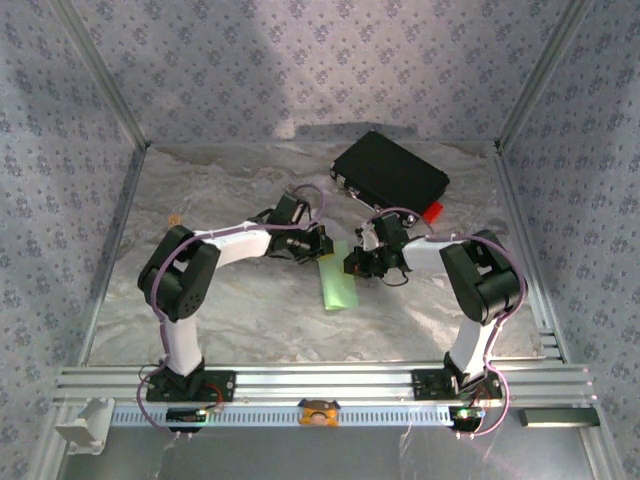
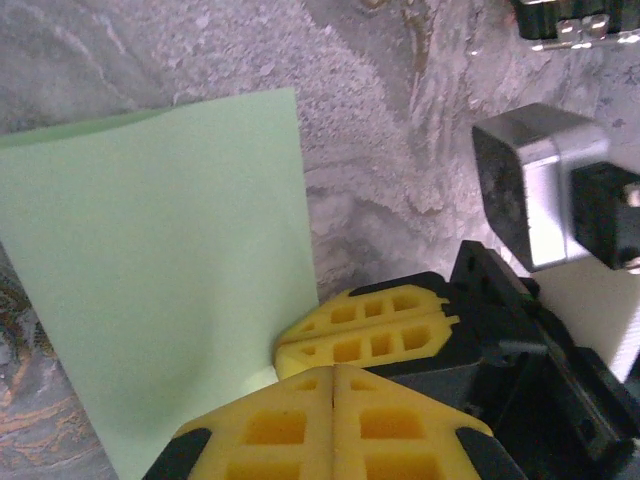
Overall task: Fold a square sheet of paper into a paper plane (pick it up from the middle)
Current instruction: First fold the square sheet of paper in half at the center of the table.
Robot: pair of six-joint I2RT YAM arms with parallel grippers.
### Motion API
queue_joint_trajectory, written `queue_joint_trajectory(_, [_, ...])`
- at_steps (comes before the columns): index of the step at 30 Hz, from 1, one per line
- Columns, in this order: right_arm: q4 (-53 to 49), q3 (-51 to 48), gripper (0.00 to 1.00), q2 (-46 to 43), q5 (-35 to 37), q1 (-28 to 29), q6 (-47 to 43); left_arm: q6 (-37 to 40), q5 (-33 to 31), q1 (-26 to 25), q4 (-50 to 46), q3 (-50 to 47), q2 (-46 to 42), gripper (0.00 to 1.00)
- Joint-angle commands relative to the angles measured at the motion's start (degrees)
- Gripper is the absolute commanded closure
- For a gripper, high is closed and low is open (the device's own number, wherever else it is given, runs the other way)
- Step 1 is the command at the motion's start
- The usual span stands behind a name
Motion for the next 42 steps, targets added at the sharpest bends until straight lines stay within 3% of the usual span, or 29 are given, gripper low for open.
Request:
queue_joint_trajectory(1, [-6.61, -2.86, 1.0, 1.86, 4.2, -0.37, 0.68, 0.07, 2.07, -0.02, -0.93, 0.32, 1.34, 1.0])
queue_joint_trajectory(22, [-6.38, -3.87, 1.0, 1.43, 4.79, -0.52, 0.89, 6.88, -6.94, 1.92, -7.22, -5.16, 3.13, 1.0])
queue_joint_trajectory(31, [-6.27, -3.92, 1.0, 1.31, 4.69, -0.56, 0.9, 4.23, -1.27, 2.69, -3.84, -0.24, 1.22, 1.0])
queue_joint_trajectory(42, [-5.84, -4.19, 1.0, 1.35, 4.94, -0.62, 1.2, 4.37, 2.02, 4.8, -2.27, 1.99, 6.8, 1.0])
